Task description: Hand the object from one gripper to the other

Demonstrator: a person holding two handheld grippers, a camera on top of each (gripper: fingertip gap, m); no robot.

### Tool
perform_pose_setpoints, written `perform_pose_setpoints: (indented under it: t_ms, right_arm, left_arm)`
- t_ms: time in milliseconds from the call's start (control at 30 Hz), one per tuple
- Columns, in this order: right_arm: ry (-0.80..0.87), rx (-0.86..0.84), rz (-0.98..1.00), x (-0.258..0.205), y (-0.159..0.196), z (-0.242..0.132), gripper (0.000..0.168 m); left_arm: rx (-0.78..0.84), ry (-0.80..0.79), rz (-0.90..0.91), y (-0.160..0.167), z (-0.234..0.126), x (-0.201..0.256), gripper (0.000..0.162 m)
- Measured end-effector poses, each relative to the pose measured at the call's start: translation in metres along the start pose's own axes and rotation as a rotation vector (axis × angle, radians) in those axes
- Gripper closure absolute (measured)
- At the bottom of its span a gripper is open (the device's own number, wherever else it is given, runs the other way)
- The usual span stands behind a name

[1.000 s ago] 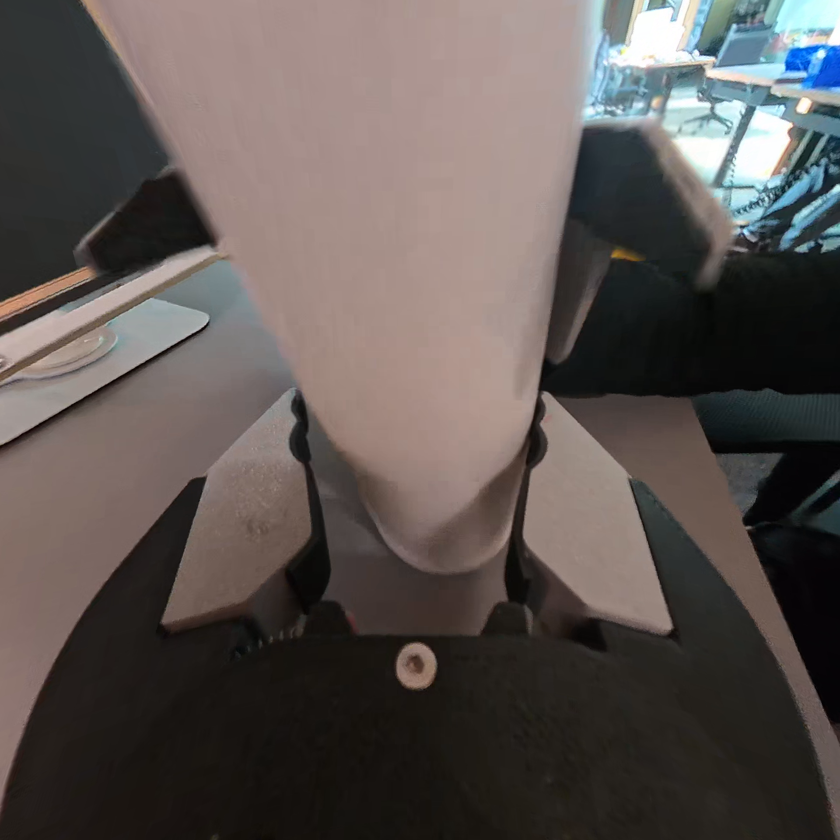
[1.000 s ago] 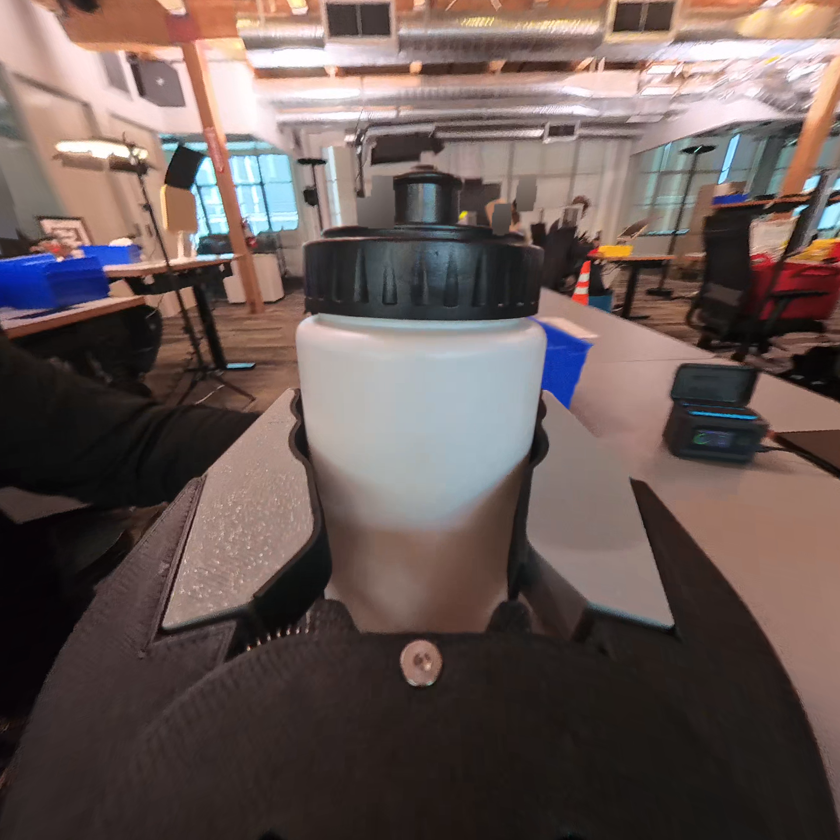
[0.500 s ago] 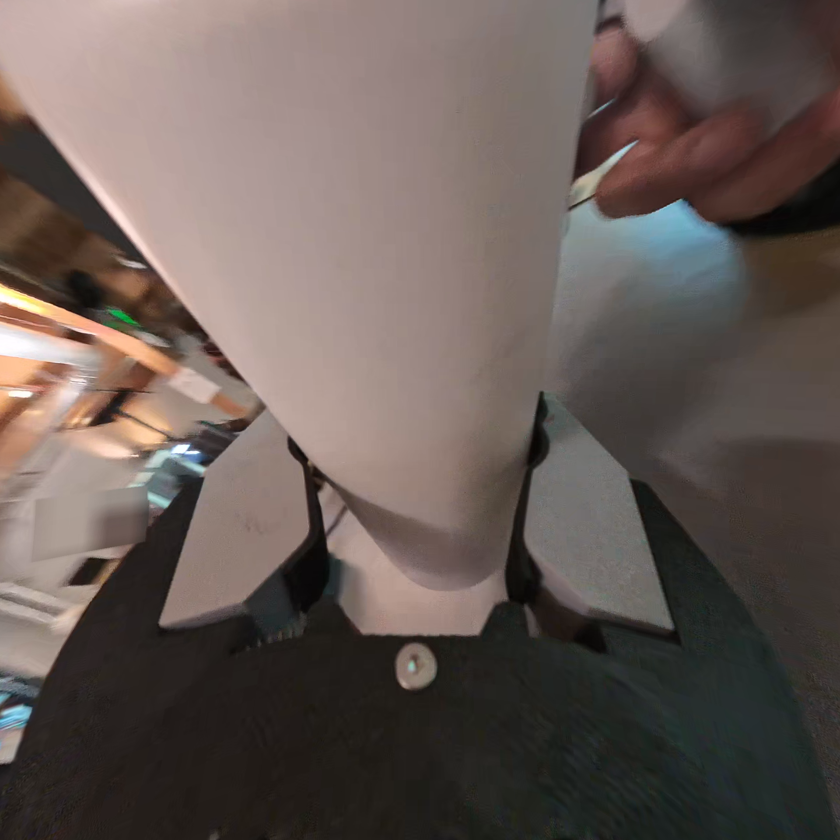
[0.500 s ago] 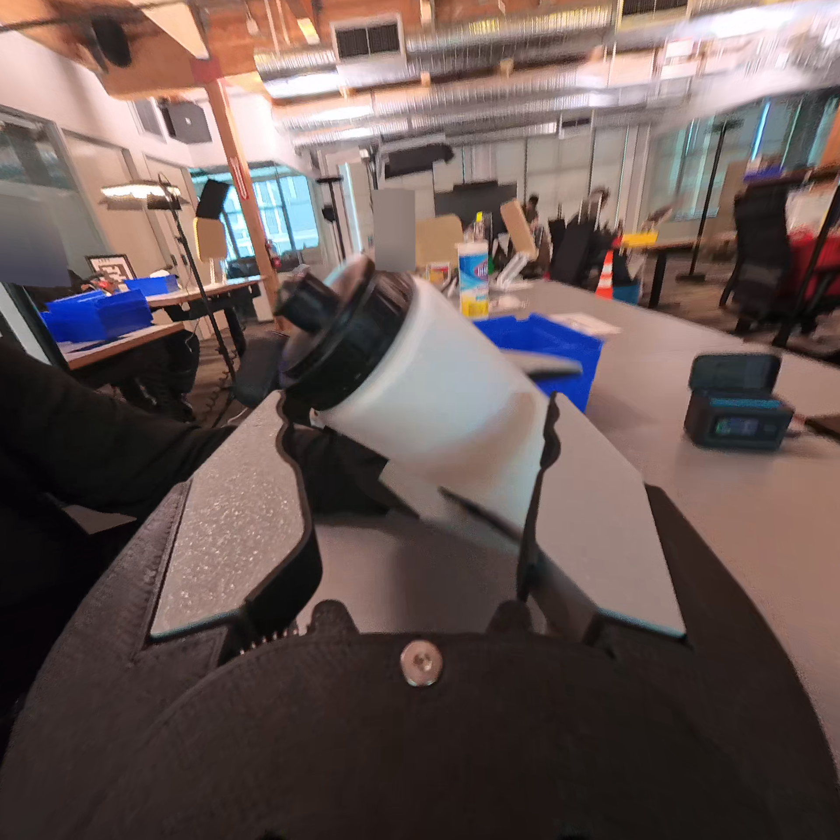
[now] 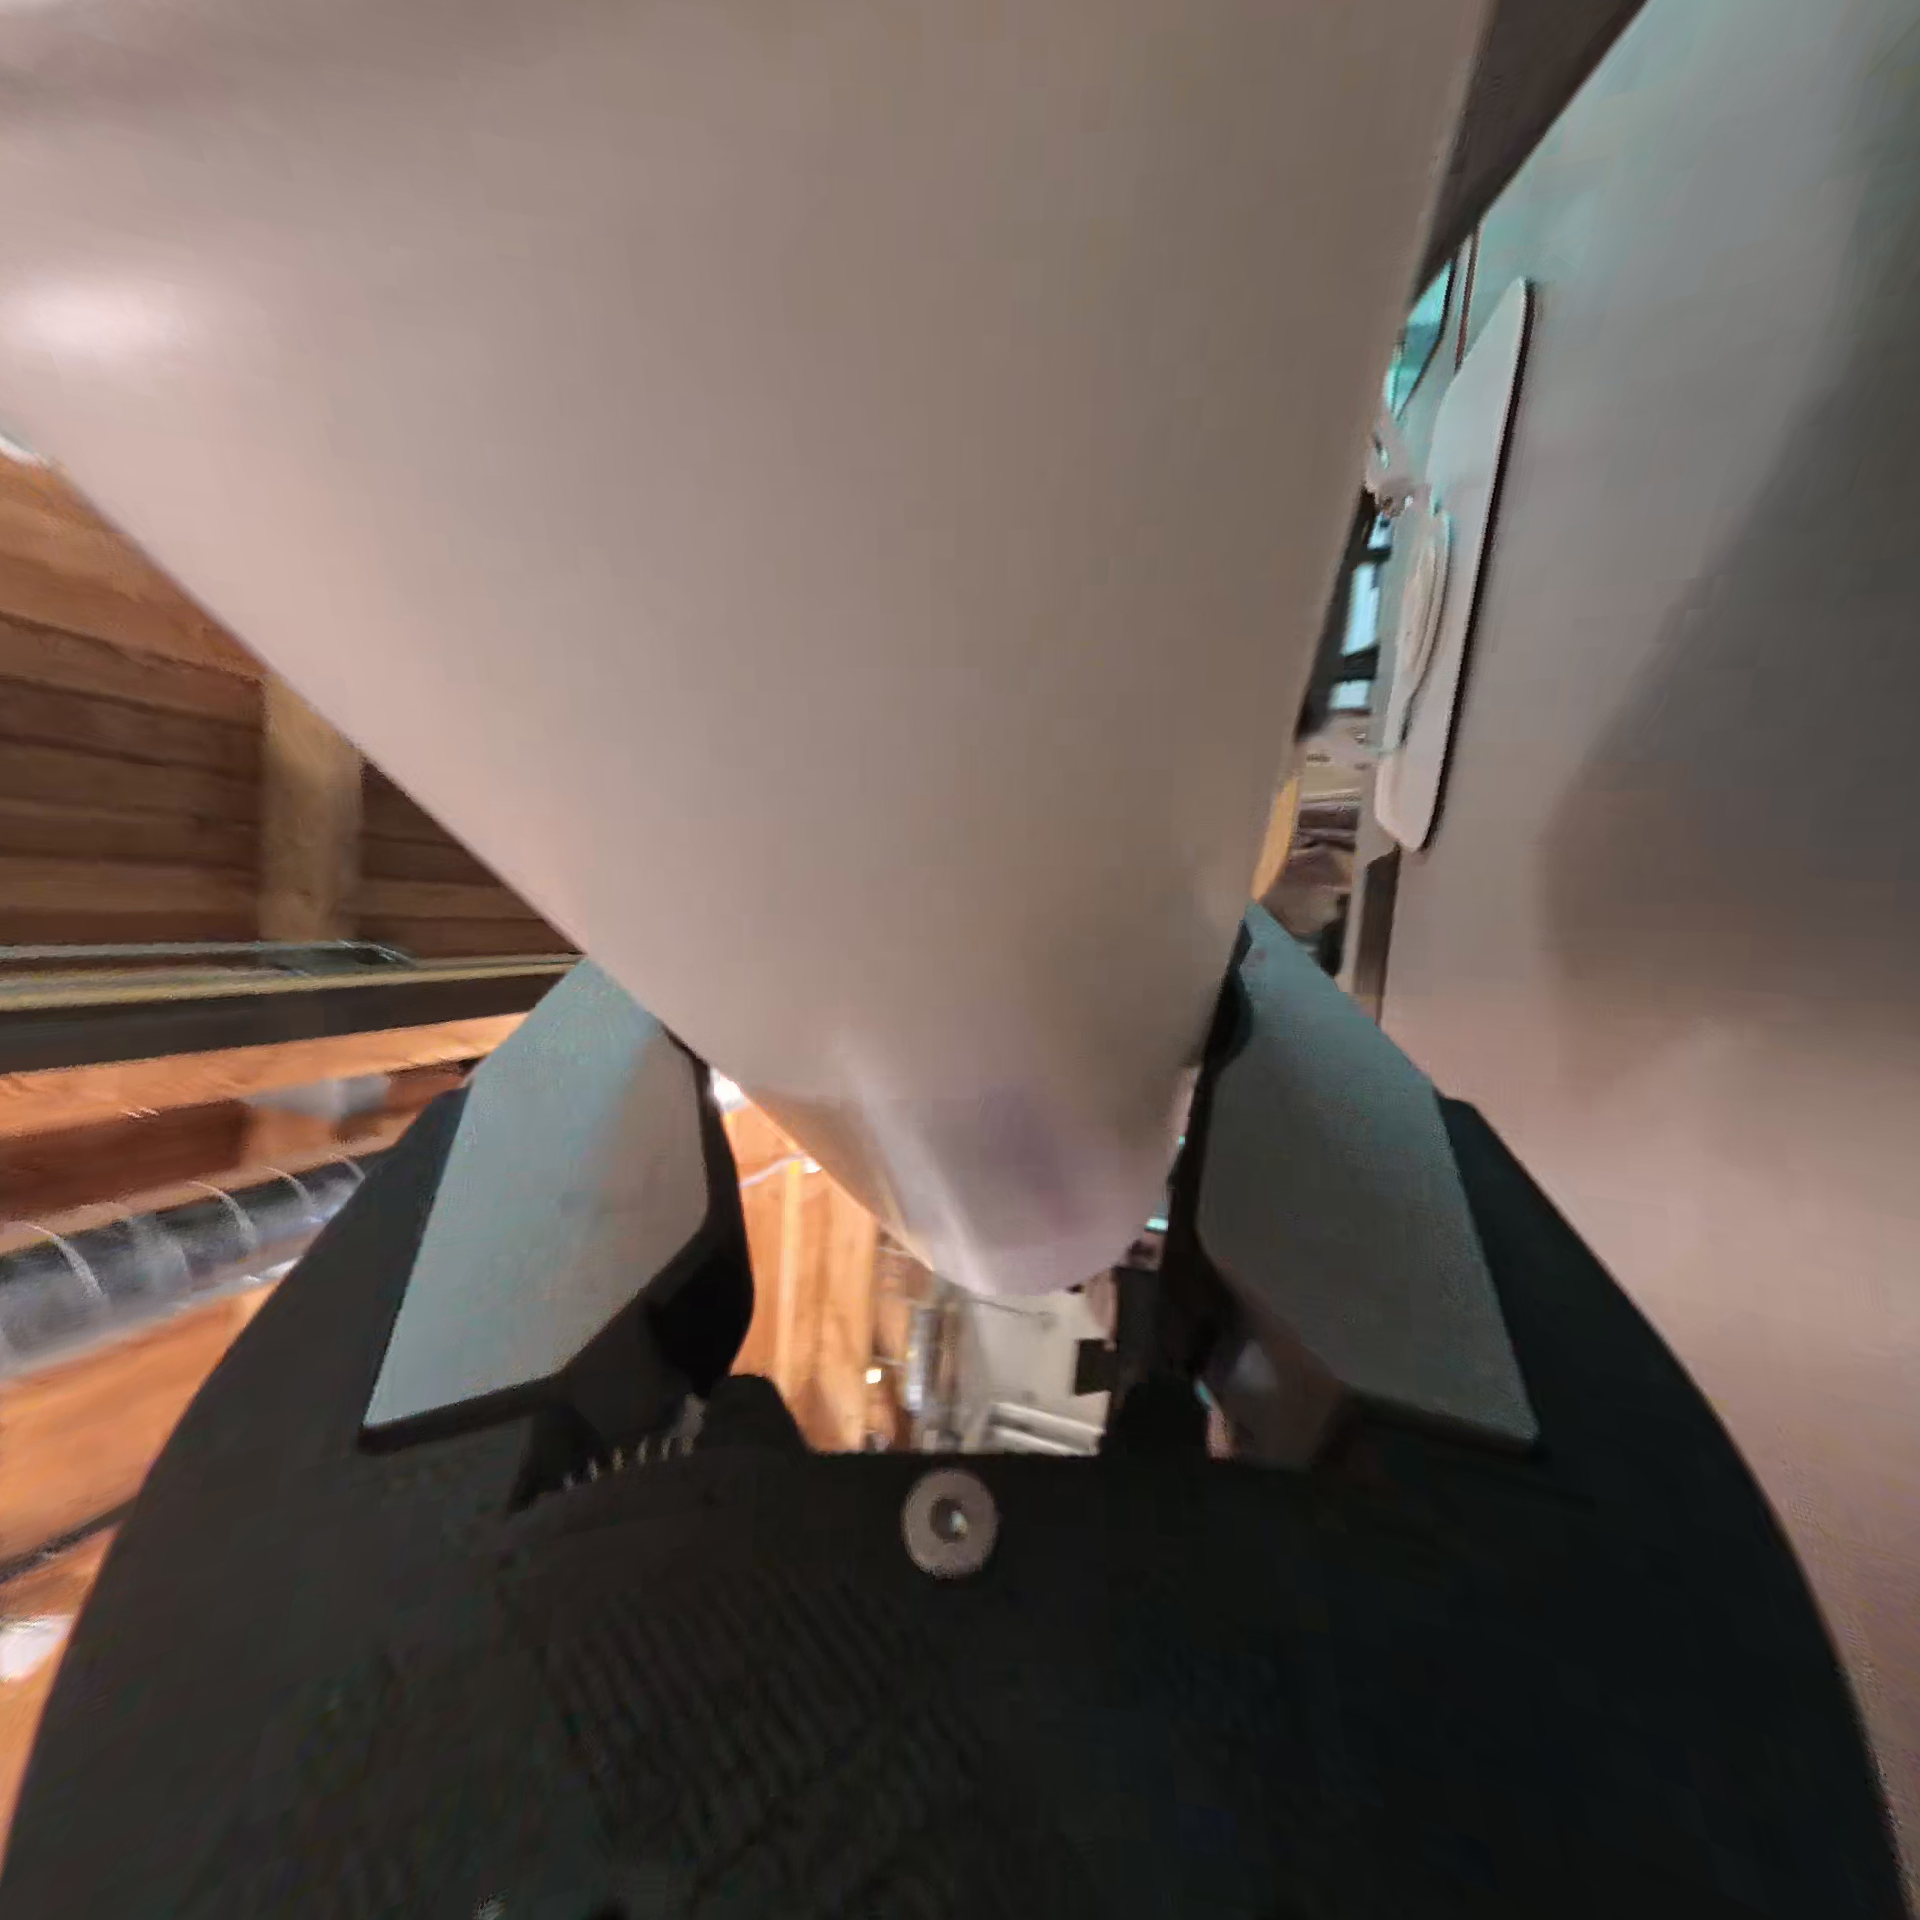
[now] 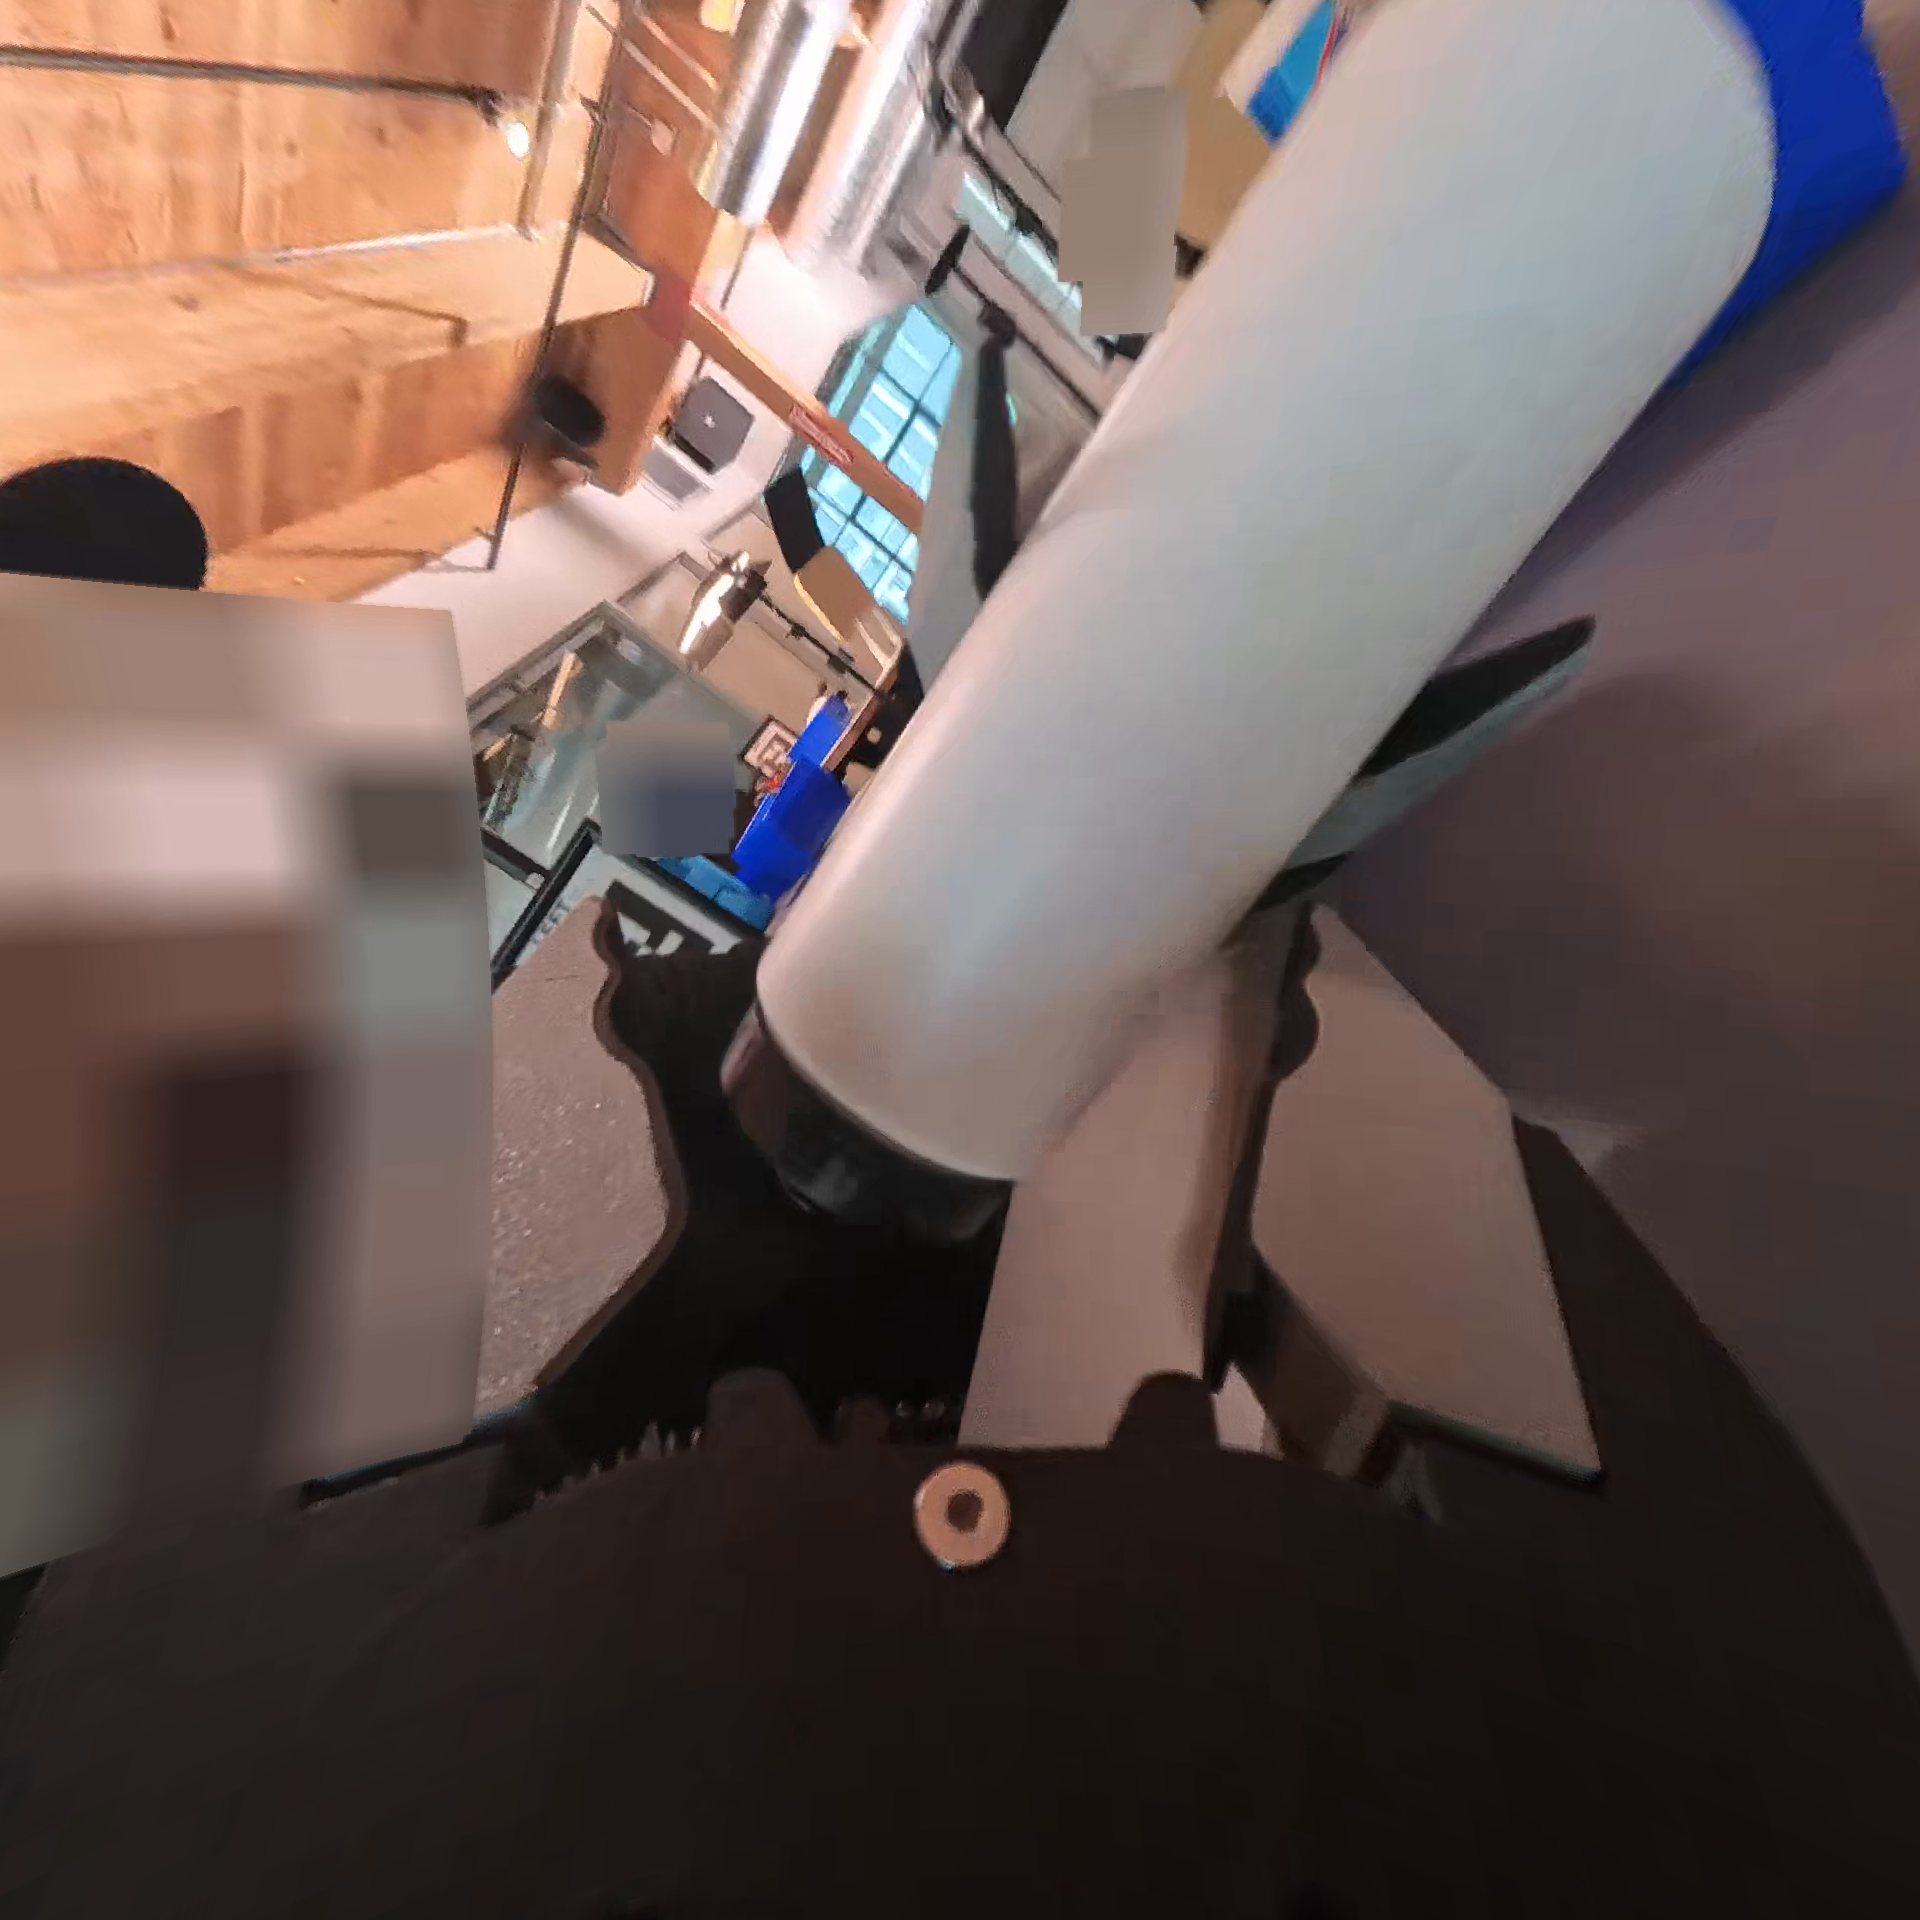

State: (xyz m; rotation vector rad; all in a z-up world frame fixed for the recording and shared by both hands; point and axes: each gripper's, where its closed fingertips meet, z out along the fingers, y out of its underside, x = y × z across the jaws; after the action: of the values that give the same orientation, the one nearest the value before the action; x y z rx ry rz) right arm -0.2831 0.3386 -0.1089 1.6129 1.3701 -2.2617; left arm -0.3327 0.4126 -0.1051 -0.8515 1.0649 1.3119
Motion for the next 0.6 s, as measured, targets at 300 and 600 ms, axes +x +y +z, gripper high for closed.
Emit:
perform_pose_setpoints:
  t_ms: [300, 600]
  right_arm:
    - [-0.032, -0.172, 0.132, 0.019, 0.036, 0.028, 0.071]
    - [-0.037, -0.052, 0.154, 0.027, 0.016, 0.021, 0.075]
  left_arm:
    - [0.036, -0.013, 0.076, -0.019, -0.001, 0.009, 0.066]
    - [-0.072, -0.042, 0.027, -0.001, 0.008, 0.011, 0.071]
